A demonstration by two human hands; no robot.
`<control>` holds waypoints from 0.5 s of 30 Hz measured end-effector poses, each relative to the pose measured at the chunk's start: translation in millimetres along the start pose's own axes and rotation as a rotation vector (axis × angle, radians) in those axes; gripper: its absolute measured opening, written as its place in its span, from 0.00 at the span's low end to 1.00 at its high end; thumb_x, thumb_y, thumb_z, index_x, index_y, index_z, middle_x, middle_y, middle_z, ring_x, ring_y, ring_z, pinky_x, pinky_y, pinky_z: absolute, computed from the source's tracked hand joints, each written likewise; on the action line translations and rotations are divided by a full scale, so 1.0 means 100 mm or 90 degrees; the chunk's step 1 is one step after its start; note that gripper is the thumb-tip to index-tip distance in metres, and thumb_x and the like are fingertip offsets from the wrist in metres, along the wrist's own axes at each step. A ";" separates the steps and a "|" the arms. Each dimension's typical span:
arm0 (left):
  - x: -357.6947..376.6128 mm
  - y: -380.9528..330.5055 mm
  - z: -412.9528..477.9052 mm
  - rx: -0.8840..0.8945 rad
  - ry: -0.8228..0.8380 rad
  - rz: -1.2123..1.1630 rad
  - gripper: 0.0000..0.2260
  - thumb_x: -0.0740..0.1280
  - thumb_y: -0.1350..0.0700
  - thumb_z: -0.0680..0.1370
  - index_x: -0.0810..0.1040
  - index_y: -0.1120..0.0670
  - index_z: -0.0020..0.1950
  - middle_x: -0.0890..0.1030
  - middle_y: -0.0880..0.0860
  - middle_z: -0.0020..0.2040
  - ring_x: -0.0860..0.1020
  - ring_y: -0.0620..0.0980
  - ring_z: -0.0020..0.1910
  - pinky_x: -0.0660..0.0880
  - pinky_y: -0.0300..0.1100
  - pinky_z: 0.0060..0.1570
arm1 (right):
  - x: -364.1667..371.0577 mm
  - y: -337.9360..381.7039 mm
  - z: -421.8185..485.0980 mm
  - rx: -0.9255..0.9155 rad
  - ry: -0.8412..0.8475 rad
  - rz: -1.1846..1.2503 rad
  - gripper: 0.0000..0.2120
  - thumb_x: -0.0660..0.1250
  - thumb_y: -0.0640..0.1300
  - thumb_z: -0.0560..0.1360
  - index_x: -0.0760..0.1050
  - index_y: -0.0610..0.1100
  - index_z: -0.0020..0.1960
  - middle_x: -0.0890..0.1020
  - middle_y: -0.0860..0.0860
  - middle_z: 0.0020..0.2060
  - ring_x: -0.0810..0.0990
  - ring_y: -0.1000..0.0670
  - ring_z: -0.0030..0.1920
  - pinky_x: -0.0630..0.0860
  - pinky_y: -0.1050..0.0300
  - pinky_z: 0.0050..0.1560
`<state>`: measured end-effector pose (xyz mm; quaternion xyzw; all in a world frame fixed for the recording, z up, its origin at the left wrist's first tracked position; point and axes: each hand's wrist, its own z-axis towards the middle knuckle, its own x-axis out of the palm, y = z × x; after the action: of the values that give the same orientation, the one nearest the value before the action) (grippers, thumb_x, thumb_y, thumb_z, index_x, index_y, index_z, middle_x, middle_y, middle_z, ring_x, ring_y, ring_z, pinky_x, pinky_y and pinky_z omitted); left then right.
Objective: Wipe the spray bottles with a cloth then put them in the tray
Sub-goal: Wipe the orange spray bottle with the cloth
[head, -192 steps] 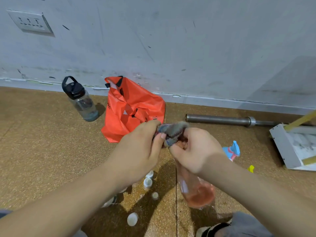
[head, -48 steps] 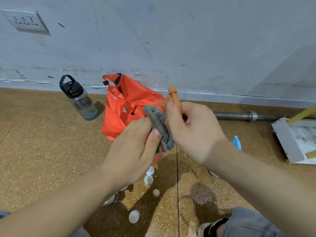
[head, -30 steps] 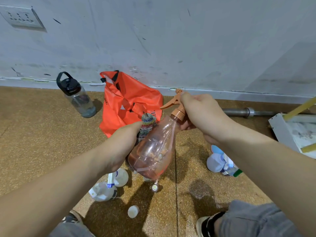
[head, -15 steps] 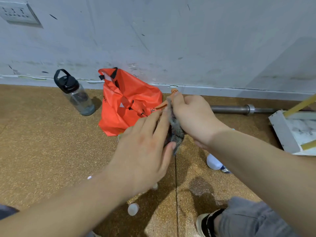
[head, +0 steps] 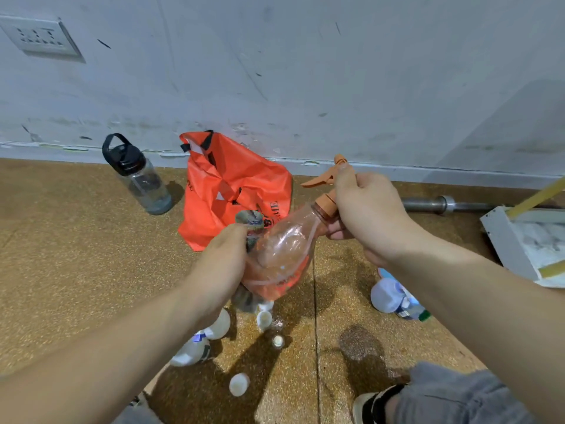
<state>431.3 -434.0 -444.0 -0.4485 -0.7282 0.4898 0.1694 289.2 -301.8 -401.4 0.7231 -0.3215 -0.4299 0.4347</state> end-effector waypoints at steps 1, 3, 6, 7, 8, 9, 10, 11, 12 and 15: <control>0.01 -0.01 -0.04 0.129 -0.015 0.100 0.16 0.53 0.48 0.86 0.79 0.53 0.53 0.82 0.55 0.43 0.80 0.56 0.39 0.76 0.44 0.38 | 0.00 -0.01 -0.01 0.013 0.001 0.004 0.25 0.54 0.57 0.86 0.77 0.40 0.43 0.86 0.35 0.39 0.86 0.41 0.31 0.83 0.51 0.33; 0.04 0.02 -0.13 0.445 -0.028 0.383 0.15 0.54 0.47 0.86 0.77 0.49 0.63 0.80 0.49 0.54 0.78 0.51 0.53 0.75 0.46 0.53 | 0.04 -0.03 -0.03 0.022 -0.001 0.005 0.26 0.53 0.57 0.86 0.78 0.40 0.45 0.86 0.35 0.40 0.84 0.43 0.31 0.81 0.52 0.33; 0.08 0.12 -0.18 0.604 -0.035 0.615 0.27 0.59 0.43 0.83 0.67 0.54 0.80 0.74 0.52 0.72 0.75 0.55 0.67 0.75 0.53 0.62 | 0.09 -0.04 -0.07 -0.001 -0.007 -0.024 0.27 0.54 0.58 0.85 0.80 0.41 0.42 0.82 0.42 0.33 0.78 0.46 0.34 0.77 0.51 0.38; 0.05 0.13 -0.15 0.612 -0.035 0.590 0.28 0.60 0.43 0.83 0.66 0.53 0.81 0.74 0.52 0.73 0.75 0.55 0.68 0.75 0.53 0.63 | 0.10 -0.03 -0.08 -0.007 -0.008 -0.030 0.27 0.54 0.57 0.85 0.79 0.42 0.40 0.80 0.45 0.31 0.78 0.46 0.33 0.79 0.50 0.39; 0.00 0.13 -0.11 0.603 -0.025 0.547 0.27 0.60 0.43 0.83 0.67 0.52 0.80 0.74 0.51 0.72 0.75 0.53 0.69 0.74 0.51 0.64 | 0.10 -0.01 -0.08 -0.012 -0.008 -0.031 0.26 0.54 0.57 0.85 0.79 0.43 0.39 0.80 0.47 0.31 0.79 0.46 0.33 0.81 0.47 0.41; -0.05 0.12 -0.06 0.581 -0.023 0.488 0.24 0.60 0.44 0.84 0.69 0.50 0.79 0.75 0.49 0.70 0.74 0.49 0.68 0.73 0.48 0.66 | 0.09 0.01 -0.08 -0.014 -0.005 -0.024 0.26 0.53 0.58 0.86 0.79 0.43 0.40 0.81 0.47 0.31 0.80 0.46 0.31 0.83 0.45 0.41; -0.09 0.10 -0.02 0.534 -0.028 0.420 0.21 0.58 0.45 0.85 0.71 0.47 0.77 0.76 0.47 0.67 0.75 0.43 0.67 0.71 0.45 0.66 | 0.08 0.02 -0.07 -0.008 -0.003 -0.008 0.27 0.52 0.58 0.86 0.78 0.42 0.42 0.82 0.46 0.30 0.82 0.45 0.30 0.85 0.44 0.40; -0.12 0.13 0.05 0.450 -0.025 0.327 0.18 0.57 0.46 0.86 0.73 0.45 0.75 0.78 0.46 0.64 0.76 0.38 0.62 0.72 0.44 0.64 | 0.06 0.03 -0.05 0.004 -0.002 0.006 0.27 0.51 0.58 0.86 0.78 0.40 0.44 0.83 0.45 0.29 0.83 0.45 0.29 0.85 0.46 0.38; -0.12 0.13 0.09 0.324 -0.021 0.207 0.15 0.57 0.47 0.86 0.75 0.42 0.72 0.81 0.46 0.59 0.78 0.36 0.56 0.74 0.46 0.60 | 0.04 0.02 -0.03 0.017 -0.003 0.013 0.27 0.51 0.58 0.86 0.78 0.40 0.45 0.84 0.45 0.30 0.83 0.45 0.29 0.85 0.47 0.38; -0.03 0.18 0.12 -0.025 0.019 -0.152 0.14 0.59 0.43 0.83 0.80 0.43 0.63 0.87 0.55 0.53 0.86 0.53 0.49 0.82 0.52 0.51 | 0.05 -0.06 0.00 0.052 0.003 0.011 0.32 0.49 0.60 0.86 0.81 0.36 0.51 0.86 0.39 0.36 0.86 0.42 0.33 0.86 0.42 0.42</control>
<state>433.3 -440.6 -464.0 -0.3691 -0.7831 0.4454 0.2282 292.2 -303.6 -408.2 0.7387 -0.3436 -0.4109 0.4092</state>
